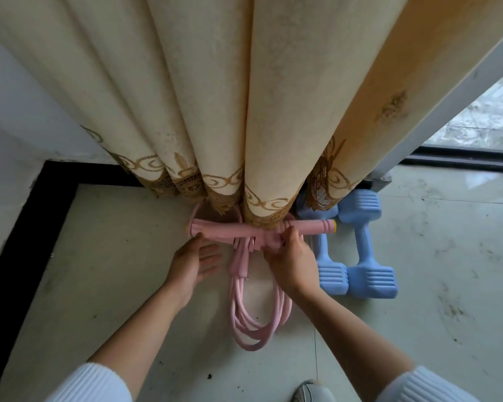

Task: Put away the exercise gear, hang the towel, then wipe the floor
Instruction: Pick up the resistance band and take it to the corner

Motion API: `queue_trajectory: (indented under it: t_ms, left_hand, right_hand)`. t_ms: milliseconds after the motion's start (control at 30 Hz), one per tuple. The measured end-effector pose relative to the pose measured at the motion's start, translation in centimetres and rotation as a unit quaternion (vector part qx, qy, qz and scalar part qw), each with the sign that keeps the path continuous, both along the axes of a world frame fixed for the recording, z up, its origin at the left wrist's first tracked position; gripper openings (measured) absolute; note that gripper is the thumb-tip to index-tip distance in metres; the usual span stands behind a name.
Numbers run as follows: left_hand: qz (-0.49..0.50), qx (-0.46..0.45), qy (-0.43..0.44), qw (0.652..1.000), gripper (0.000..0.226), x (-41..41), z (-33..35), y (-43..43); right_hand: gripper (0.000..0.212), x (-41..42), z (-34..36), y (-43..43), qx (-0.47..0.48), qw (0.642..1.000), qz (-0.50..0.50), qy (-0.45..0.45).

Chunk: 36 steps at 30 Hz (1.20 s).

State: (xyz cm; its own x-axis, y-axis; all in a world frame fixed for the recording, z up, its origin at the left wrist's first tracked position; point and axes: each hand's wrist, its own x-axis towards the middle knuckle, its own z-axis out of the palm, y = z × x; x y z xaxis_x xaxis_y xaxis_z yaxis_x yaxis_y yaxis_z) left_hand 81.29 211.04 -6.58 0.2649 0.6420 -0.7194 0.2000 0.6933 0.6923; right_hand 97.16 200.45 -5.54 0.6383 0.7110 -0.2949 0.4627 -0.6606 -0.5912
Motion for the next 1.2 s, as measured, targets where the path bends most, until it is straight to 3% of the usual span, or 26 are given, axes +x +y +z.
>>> queue_trajectory:
  t_ms: [67, 200, 367, 533, 767, 900, 1033, 1200]
  left_hand:
    - [-0.021, 0.052, 0.024, 0.998, 0.030, 0.7, -0.2, 0.1]
    - [-0.156, 0.123, 0.140, 0.970, 0.050, 0.8, -1.2, -0.3]
    - [-0.191, 0.162, 0.206, 0.946, 0.051, 0.2, 3.1, -1.0]
    - [-0.197, 0.187, 0.213, 0.939, 0.038, -2.0, 15.3, -3.7]
    - [-0.186, 0.224, 0.245, 0.925, 0.033, -5.1, 39.5, -9.1]
    - [-0.201, 0.239, 0.280, 0.908, 0.034, -8.5, 51.1, -14.3]
    - [-0.165, 0.258, 0.315, 0.898, 0.033, -11.3, 59.6, -20.2]
    - [-0.076, 0.268, 0.352, 0.893, 0.035, -13.5, 65.5, -28.1]
  right_hand:
    - [0.036, 0.6, -0.6, 0.7, 0.000, 1.000, 0.003, 0.004]
    - [0.041, 1.0, -1.2, 0.1, -0.030, 0.998, 0.049, 0.005]
    - [0.046, 1.2, 2.9, -1.7, -0.048, 0.997, 0.059, 0.006]
    - [0.034, -0.1, 15.1, -4.0, -0.098, 0.990, 0.097, 0.018]
    - [0.040, -4.4, 39.1, -6.1, -0.099, 0.976, 0.192, 0.009]
    - [0.032, -7.7, 51.2, -8.2, -0.085, 0.965, 0.246, -0.008]
    - [0.043, -10.5, 59.4, -11.5, -0.085, 0.951, 0.296, -0.017]
    - [0.057, -12.6, 64.2, -16.0, -0.075, 0.913, 0.399, -0.032]
